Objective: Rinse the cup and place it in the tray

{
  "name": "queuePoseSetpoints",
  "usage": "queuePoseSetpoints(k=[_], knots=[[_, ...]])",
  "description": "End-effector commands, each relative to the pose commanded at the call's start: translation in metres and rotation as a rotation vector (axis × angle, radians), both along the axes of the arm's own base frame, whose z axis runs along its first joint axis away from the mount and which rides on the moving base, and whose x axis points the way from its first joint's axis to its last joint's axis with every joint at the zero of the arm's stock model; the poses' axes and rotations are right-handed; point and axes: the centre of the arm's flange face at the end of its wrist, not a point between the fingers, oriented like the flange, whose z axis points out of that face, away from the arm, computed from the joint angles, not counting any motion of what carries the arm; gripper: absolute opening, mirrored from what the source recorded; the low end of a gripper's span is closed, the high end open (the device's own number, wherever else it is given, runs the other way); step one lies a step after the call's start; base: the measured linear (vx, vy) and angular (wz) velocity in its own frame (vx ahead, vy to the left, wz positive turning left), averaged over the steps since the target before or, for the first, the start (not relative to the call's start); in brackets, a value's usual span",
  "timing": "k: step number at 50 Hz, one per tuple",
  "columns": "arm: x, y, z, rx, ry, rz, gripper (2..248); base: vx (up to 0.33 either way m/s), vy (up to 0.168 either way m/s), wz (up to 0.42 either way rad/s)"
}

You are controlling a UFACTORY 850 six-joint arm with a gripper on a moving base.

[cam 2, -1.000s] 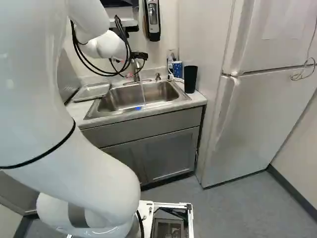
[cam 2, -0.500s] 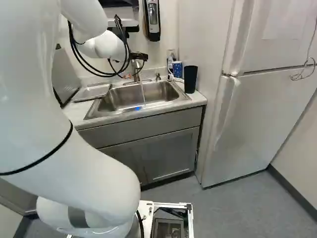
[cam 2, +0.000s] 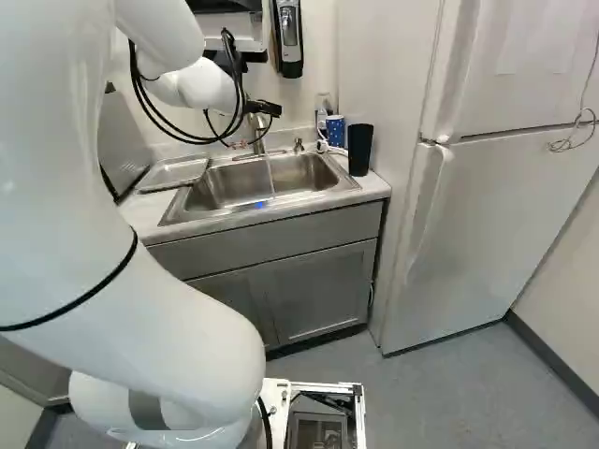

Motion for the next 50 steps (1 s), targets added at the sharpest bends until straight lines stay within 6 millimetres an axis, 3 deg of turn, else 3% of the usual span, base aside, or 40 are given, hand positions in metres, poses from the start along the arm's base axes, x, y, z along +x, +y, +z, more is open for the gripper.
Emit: queuePoseSetpoints(k=[50], knots=[[-0.016, -0.005, -0.005, 0.085, 0.06, -0.049, 247, 0.0, 0.0, 0.0]])
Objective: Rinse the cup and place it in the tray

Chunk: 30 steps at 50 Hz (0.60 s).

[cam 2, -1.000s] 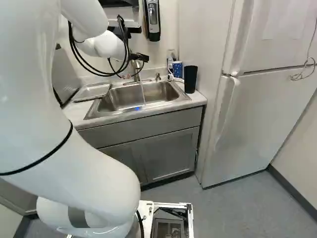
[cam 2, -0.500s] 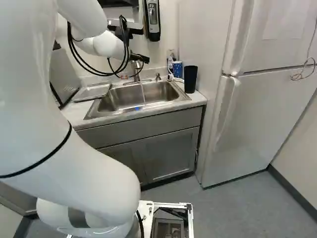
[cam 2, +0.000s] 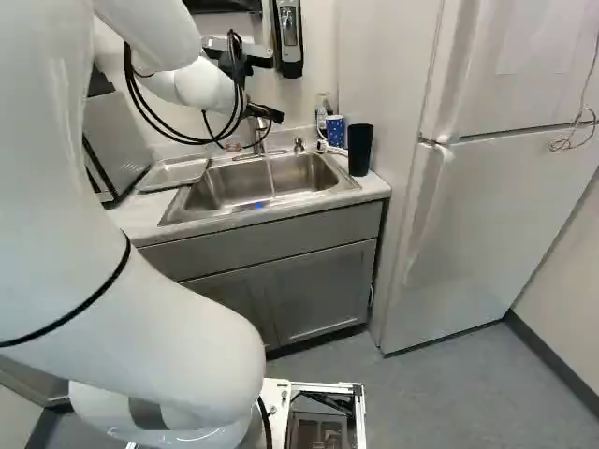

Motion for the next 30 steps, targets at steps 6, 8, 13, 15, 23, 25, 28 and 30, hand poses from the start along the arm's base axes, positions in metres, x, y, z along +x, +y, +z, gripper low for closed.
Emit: queuePoseSetpoints(k=[6, 8, 13, 15, 23, 25, 28, 30], knots=[[-0.001, 0.001, -0.003, 0.001, 0.038, 0.008, 247, 0.0, 0.0, 0.0], [-0.002, 0.001, -0.004, 0.001, 0.051, 0.011, 247, 0.0, 0.0, 0.0], [-0.003, 0.001, -0.007, 0.001, 0.083, 0.017, 247, 0.0, 0.0, 0.0], [-0.003, 0.002, -0.008, 0.002, 0.096, 0.02, 247, 0.0, 0.0, 0.0], [-0.006, 0.003, -0.012, 0.003, 0.147, 0.031, 247, 0.0, 0.0, 0.0], [-0.006, 0.003, -0.013, 0.003, 0.16, 0.033, 247, 0.0, 0.0, 0.0], [-0.007, 0.003, -0.015, 0.003, 0.179, 0.037, 247, 0.0, 0.0, 0.0], [-0.008, 0.003, -0.016, 0.003, 0.192, 0.04, 247, 0.0, 0.0, 0.0]])
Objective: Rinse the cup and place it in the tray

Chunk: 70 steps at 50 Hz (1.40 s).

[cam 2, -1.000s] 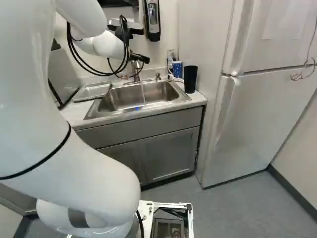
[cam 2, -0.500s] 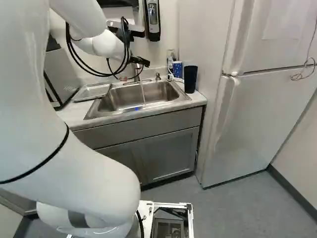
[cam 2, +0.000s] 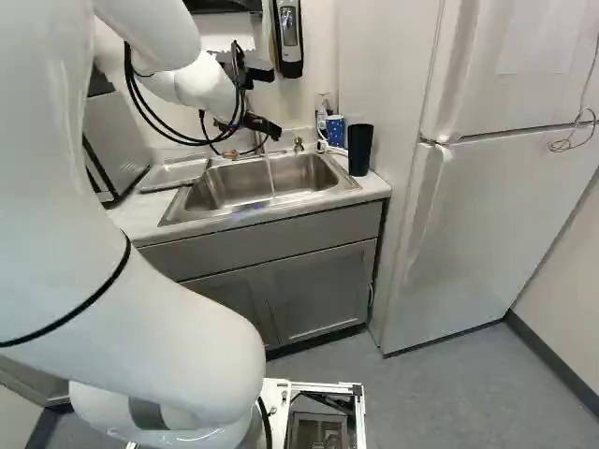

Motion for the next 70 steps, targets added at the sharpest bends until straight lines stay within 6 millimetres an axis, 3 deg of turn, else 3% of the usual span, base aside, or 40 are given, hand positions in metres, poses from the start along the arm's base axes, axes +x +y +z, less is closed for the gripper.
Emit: queuePoseSetpoints(k=[70], knots=[[-0.0052, 0.0025, -0.0044, 0.14, 0.074, -0.065, 247, 0.0, 0.0, 0.0]])
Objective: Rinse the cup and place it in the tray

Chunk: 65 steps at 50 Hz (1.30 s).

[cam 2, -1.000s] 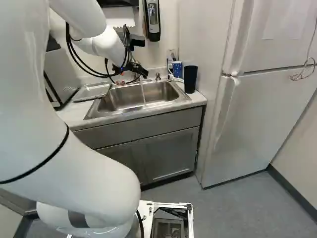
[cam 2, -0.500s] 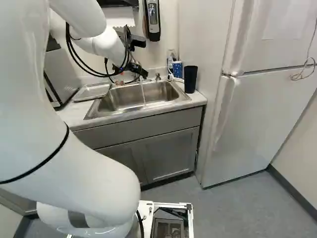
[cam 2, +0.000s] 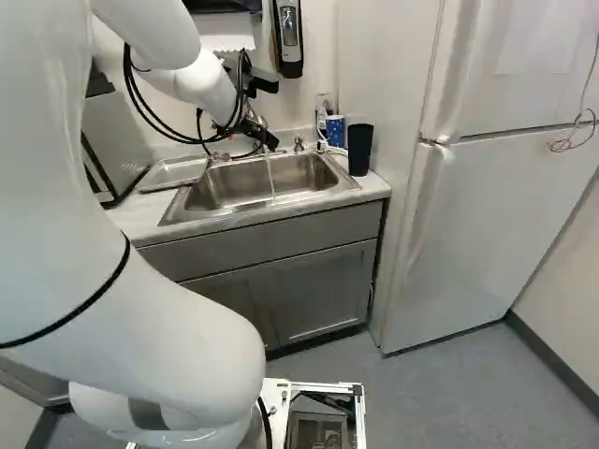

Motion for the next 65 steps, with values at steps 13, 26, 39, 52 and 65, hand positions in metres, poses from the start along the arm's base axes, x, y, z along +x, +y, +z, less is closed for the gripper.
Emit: queuePoseSetpoints(k=[13, 26, 39, 52, 65], knots=[[-0.0019, 0.001, 0.0, 0.053, 0.006, -0.031, 247, 0.0, 0.0, 0.0], [-0.0019, 0.0012, 0.0001, 0.192, 0.025, -0.123, 247, 0.0, 0.0, 0.0], [-0.0019, 0.0013, 0.0001, 0.23, 0.029, -0.148, 247, 0.0, 0.0, 0.0], [-0.0019, 0.0014, 0.0002, 0.184, 0.022, -0.115, 247, 0.0, 0.0, 0.0], [-0.0018, 0.0016, 0.0002, 0.108, 0.011, -0.061, 247, 0.0, 0.0, 0.0]])
